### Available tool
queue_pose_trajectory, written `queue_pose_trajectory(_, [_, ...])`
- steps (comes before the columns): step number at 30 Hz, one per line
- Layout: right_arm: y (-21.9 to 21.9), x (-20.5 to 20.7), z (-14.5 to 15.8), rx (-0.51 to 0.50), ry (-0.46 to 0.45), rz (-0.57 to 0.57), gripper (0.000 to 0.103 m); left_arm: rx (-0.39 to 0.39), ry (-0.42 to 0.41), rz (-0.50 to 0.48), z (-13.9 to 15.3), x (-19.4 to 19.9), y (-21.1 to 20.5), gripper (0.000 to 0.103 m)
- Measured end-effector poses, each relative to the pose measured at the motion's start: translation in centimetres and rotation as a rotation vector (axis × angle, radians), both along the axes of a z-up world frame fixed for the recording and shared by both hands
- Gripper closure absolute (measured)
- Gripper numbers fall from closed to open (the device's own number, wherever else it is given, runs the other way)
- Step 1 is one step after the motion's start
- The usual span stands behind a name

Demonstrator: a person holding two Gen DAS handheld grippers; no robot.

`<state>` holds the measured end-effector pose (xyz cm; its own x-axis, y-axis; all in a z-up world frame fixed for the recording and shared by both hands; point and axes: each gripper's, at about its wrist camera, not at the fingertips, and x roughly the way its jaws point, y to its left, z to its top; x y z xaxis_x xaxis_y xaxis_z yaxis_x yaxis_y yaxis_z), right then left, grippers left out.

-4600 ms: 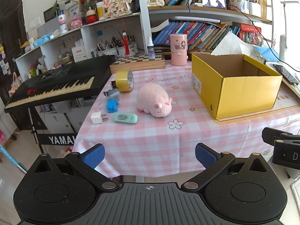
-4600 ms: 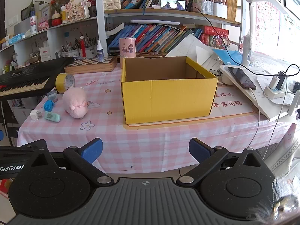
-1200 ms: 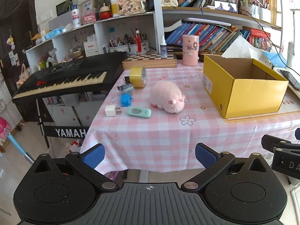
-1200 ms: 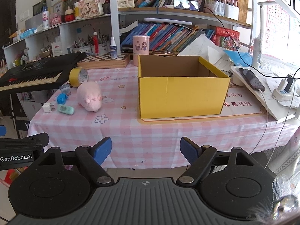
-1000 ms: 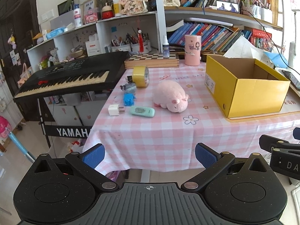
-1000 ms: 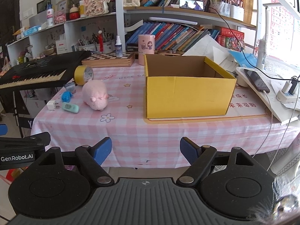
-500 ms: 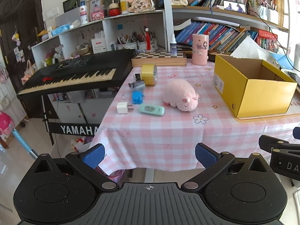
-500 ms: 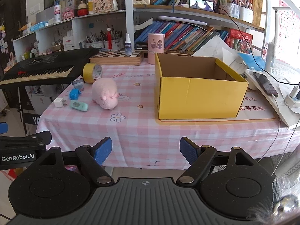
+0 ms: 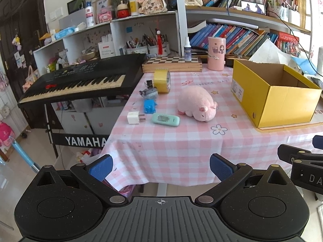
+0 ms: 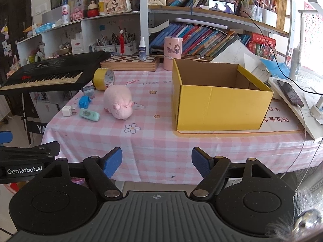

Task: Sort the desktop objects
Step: 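Move the left tool toward the mint-green device while the right tool approaches the pink plush pig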

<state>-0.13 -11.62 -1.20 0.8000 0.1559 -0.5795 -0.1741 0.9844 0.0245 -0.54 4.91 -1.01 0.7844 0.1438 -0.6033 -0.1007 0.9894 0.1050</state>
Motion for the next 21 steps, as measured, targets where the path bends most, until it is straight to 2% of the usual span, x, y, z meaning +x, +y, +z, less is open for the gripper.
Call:
queue_pose_trajectory(5, [0.34,0.24,0.08,-0.002,-0.001,0.011,0.034,0.004,0.002,-0.005,-0.04,0.02,0.14,0.000])
queue_pose_trajectory(21, [0.82,0.82,0.13,-0.002,0.005,-0.004,0.034,0.005,0.012,-0.017,-0.30,0.71,0.50,0.001])
